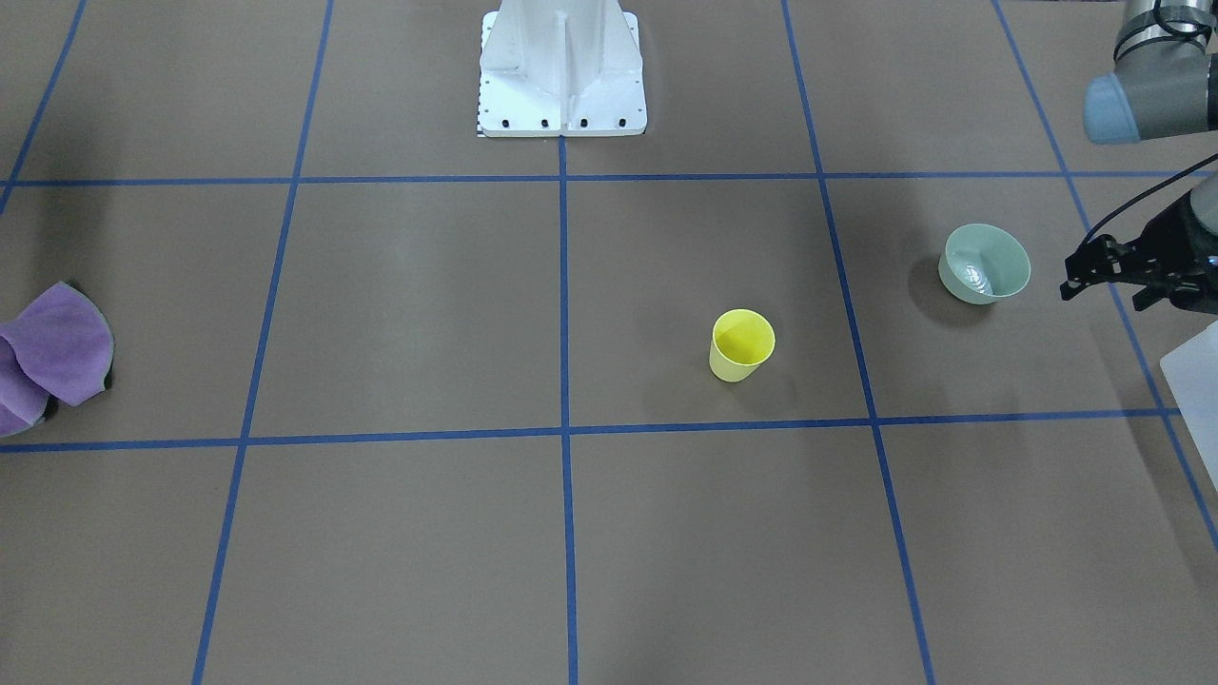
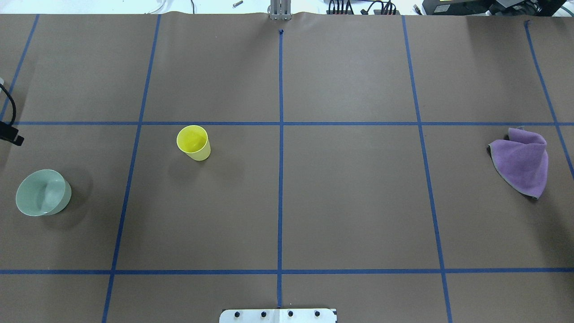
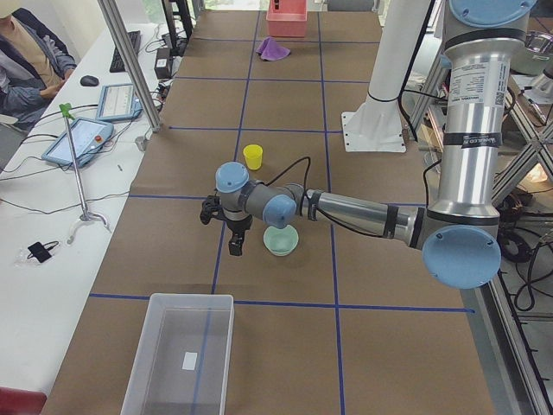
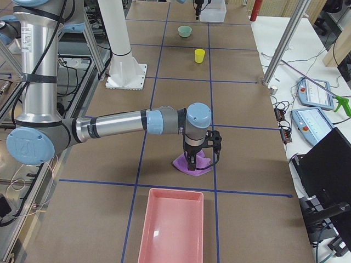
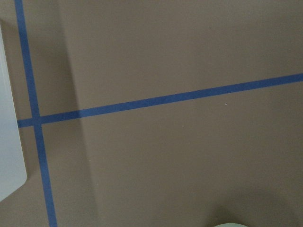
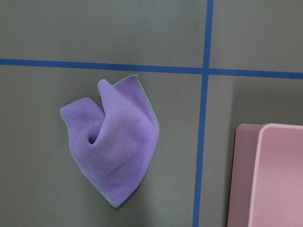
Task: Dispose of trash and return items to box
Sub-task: 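Reach the left gripper toward the pale green bowl, then grasp the pale green bowl with the left gripper and lift it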
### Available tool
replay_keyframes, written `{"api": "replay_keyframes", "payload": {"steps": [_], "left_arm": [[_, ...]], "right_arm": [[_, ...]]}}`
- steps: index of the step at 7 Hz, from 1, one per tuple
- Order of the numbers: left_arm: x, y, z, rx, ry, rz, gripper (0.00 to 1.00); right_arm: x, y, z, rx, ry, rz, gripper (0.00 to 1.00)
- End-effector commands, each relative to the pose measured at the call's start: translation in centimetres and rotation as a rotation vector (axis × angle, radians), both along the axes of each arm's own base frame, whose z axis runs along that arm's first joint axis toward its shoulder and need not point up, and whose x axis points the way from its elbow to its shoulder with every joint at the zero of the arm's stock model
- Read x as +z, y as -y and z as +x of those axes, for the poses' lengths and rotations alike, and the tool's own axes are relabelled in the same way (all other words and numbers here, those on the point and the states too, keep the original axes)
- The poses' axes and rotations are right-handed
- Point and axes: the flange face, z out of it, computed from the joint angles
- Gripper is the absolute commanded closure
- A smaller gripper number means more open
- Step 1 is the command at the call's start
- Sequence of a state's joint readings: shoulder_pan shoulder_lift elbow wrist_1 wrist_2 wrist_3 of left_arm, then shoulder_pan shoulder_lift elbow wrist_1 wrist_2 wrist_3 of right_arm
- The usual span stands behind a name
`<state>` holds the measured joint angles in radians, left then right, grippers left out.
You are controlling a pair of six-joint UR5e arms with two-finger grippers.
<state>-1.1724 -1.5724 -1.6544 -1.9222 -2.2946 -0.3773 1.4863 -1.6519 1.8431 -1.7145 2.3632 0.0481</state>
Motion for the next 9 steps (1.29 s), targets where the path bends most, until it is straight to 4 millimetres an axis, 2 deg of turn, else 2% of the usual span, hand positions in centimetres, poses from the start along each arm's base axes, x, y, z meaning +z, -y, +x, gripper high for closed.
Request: {"api": "replay_keyframes", "payload": {"steps": [1, 3, 5, 7, 9], "left_arm": [[4.0, -2.5, 1.5, 0.015, -0.017, 0.083, 0.05], [5.0, -4.2, 1.9, 0.022, -0.021, 0.124, 0.05], [5.3, -5.1, 4.1, 0.069, -0.021, 0.114, 0.03], [5.3, -5.5, 5.0, 0.092, -0.028, 0.109, 0.05], [5.5, -5.7, 5.5, 0.103, -0.028, 0.102, 0.71]], "right_arm": [[0.1, 0.0, -0.5, -0.01, 0.0, -0.002, 0.0], [0.1, 0.0, -0.8, -0.015, 0.0, -0.006, 0.0], [0.2, 0.0, -1.1, -0.022, 0.002, -0.008, 0.0], [0.4, 0.0, -1.3, -0.026, 0.0, -0.012, 0.0], [0.4, 0.0, -1.6, -0.032, 0.0, -0.012, 0.0]]}}
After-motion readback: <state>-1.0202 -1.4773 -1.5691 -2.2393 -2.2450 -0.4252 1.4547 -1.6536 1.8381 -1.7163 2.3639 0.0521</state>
